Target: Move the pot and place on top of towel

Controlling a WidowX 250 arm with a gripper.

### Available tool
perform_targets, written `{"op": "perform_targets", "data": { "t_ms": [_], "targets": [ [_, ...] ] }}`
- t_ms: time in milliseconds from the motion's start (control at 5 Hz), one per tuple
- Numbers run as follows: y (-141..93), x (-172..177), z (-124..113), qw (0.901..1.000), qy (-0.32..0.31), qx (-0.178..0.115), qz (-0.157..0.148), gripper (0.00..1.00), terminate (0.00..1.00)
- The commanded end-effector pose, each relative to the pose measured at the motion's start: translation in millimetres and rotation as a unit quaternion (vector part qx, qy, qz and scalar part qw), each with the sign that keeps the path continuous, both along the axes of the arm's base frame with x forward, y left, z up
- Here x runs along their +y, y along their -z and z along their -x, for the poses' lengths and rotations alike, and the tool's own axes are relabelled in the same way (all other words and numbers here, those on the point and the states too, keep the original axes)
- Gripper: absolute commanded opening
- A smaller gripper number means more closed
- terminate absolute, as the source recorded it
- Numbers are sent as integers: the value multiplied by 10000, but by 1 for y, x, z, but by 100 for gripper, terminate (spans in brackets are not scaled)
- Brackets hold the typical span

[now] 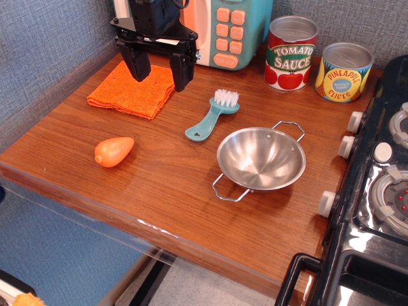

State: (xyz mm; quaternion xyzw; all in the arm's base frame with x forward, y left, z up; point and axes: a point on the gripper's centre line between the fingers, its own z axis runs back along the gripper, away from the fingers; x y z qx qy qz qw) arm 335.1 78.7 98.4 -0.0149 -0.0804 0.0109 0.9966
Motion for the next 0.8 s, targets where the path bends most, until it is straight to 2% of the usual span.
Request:
{"op": "perform_targets", "data": {
  "t_ms": [0, 200, 600],
  "targets": [
    [0, 0, 0, 10000, 0, 0, 0, 100, 0],
    [6, -10, 3, 9999, 21, -94, 75, 100, 0],
    [20, -50, 9, 9992, 385, 19, 43, 100, 0]
  ]
}}
